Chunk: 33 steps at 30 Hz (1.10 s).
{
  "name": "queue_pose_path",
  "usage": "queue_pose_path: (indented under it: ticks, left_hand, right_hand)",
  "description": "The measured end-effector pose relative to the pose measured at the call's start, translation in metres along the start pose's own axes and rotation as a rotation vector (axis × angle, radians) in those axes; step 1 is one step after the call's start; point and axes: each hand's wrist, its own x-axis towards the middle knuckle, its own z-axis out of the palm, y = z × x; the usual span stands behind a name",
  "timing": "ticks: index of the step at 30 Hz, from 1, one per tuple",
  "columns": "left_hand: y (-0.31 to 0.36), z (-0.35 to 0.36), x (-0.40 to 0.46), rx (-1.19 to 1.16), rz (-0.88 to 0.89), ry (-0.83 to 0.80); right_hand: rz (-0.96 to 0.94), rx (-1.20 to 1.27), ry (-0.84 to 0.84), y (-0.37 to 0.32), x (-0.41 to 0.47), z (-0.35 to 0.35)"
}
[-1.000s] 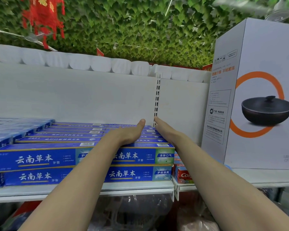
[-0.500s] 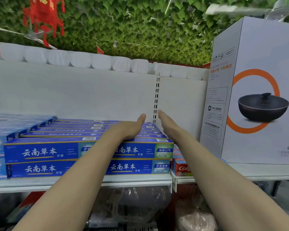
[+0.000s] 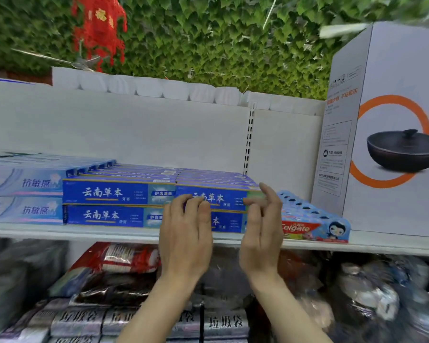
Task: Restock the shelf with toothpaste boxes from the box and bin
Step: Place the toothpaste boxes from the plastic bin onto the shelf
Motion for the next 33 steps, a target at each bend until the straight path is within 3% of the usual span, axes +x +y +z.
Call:
queue_pose_path:
  ticks: [5, 13, 18, 22, 27, 33]
  left_hand:
    - [-0.004, 0.001, -0.014, 0.095, -0.058, -0.087]
    - [-0.001, -0.015, -0.01, -0.081, -0.162, -0.183]
    - [-0.01, -0.033, -0.013, -0.105, -0.163, -0.364]
    - [-0.035, -0.058, -0.018, -0.143, -0.107, -0.255]
    - [-0.086, -0.098, -0.016, -0.076, -0.072, -0.078]
    - [-0.149, -0.135, -0.001, -0.001, 0.067, -0.11]
  right_hand:
    - [0.07, -0.044, -0.064, 0.008, -0.02, 0.017]
    - [0.082, 0.013, -0.038, 0.001, -0.032, 0.022]
    - [0.127, -0.063, -0.062, 0.0, -0.039, 0.036]
    - [0.165, 0.005, -0.022, -0.018, -0.046, 0.043]
    - [0.152, 0.072, -0.101, -0.054, -0.067, 0.089]
    - [0.098, -0.004, -0.045, -0.07, -0.09, 0.158]
